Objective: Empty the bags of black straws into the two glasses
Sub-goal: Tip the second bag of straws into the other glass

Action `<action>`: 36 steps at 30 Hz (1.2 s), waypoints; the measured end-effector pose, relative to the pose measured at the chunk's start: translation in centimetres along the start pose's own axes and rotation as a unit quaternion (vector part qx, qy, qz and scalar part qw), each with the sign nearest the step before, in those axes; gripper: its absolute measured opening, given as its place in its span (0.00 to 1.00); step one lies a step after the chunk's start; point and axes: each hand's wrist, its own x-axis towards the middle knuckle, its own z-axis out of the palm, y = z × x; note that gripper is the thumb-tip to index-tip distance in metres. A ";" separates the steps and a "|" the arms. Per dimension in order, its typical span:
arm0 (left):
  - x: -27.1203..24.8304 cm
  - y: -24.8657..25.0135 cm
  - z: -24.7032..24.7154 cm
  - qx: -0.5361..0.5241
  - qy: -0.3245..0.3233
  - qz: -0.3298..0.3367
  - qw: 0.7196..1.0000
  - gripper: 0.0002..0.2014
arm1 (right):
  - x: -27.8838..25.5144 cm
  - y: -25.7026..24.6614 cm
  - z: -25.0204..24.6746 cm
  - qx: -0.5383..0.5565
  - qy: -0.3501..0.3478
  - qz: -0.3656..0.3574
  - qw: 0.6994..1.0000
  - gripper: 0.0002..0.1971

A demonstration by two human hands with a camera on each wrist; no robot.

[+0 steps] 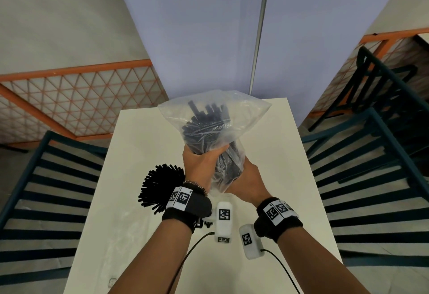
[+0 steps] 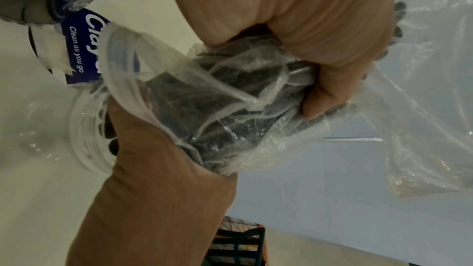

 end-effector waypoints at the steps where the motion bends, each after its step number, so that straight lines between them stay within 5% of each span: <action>1: 0.0 0.0 0.0 -0.001 -0.004 0.002 1.000 0.41 | 0.1 0.1 0.1 -0.006 0.002 -0.009 1.000 0.37; 15: -0.5 -0.9 -0.6 0.000 -0.031 0.004 1.000 0.33 | 0.0 2.7 2.1 0.030 0.067 -0.012 0.997 0.24; 28: -2.1 -0.6 -1.4 -0.001 -0.030 0.027 0.999 0.34 | -0.3 2.7 3.1 0.186 0.111 -0.004 0.976 0.53; 33: -1.8 -1.3 -1.8 -0.024 -0.011 0.018 0.999 0.36 | -0.3 3.1 3.5 0.110 0.068 0.000 0.992 0.27; 36: -1.6 -1.4 -1.9 -0.036 0.001 0.001 0.999 0.41 | 0.0 3.9 3.7 0.092 0.044 0.041 0.994 0.29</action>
